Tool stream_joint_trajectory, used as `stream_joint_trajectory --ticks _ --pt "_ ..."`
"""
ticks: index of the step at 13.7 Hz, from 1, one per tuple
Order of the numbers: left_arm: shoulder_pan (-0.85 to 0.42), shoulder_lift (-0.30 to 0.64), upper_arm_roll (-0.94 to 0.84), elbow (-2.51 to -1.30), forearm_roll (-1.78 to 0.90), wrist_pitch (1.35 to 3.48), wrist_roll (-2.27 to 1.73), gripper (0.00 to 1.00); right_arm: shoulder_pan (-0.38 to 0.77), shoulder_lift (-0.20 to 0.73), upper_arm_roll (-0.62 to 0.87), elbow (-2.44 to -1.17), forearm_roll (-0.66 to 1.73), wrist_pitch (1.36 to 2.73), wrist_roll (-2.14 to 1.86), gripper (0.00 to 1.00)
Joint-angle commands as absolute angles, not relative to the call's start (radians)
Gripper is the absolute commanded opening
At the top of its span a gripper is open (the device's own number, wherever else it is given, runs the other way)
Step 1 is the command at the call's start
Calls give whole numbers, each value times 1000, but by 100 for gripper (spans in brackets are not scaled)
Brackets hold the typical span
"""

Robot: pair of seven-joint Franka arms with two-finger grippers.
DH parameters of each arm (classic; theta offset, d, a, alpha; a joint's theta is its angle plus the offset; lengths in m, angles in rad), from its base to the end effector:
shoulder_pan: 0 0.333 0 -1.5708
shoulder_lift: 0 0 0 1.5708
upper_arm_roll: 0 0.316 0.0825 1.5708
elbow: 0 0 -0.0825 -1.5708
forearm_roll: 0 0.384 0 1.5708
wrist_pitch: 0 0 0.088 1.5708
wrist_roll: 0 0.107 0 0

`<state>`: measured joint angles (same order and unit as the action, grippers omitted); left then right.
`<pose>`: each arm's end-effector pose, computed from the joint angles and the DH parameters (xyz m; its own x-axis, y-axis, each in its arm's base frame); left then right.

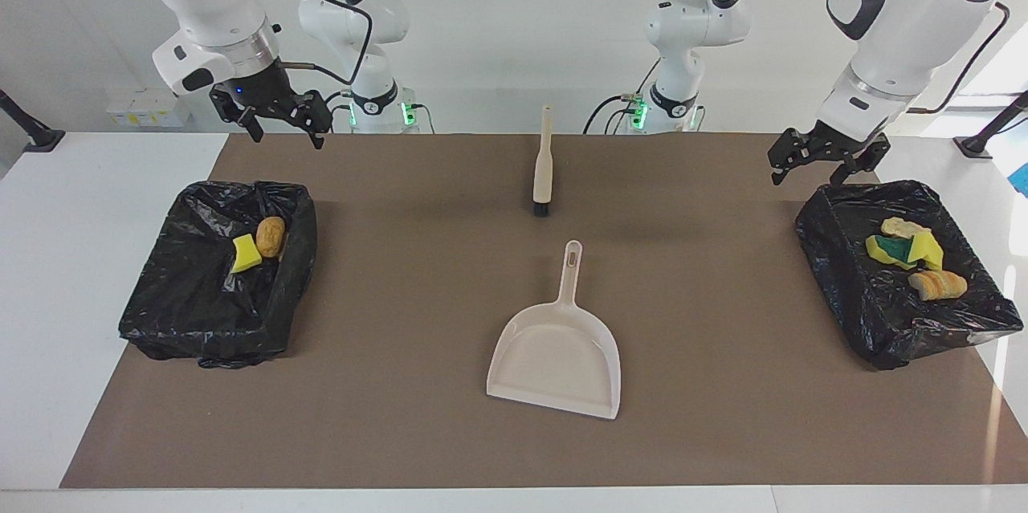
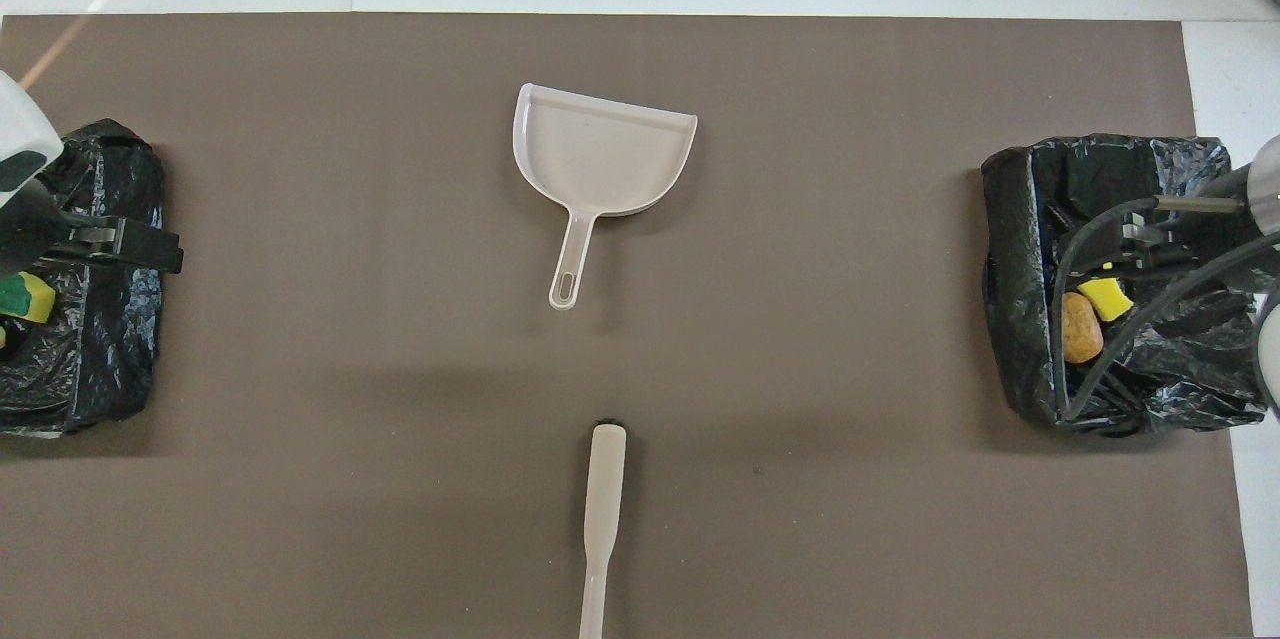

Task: Sweep and dump trash in bin

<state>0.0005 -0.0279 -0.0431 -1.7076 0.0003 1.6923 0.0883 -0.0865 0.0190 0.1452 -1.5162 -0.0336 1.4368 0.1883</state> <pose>0.5532 -0.0238 0.5856 0.9914 -0.1306 0.0124 -0.1305 -0.9914 -0.0026 0.5456 0.0273 0.6285 0.9869 -0.1336 -0.0905 -0.1296 -0.9904 0.0486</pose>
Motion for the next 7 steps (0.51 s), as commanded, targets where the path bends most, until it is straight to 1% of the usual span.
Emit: stream_joint_trajectory --ticks 1,7 --pt "0 -100 -44 -1770 -3 1703 103 100 -94 15 147 -1508 -34 1442 163 100" --pt "3 -72 -44 -1721 -9 1709 153 100 -94 17 149 -1508 -32 1443 167 100"
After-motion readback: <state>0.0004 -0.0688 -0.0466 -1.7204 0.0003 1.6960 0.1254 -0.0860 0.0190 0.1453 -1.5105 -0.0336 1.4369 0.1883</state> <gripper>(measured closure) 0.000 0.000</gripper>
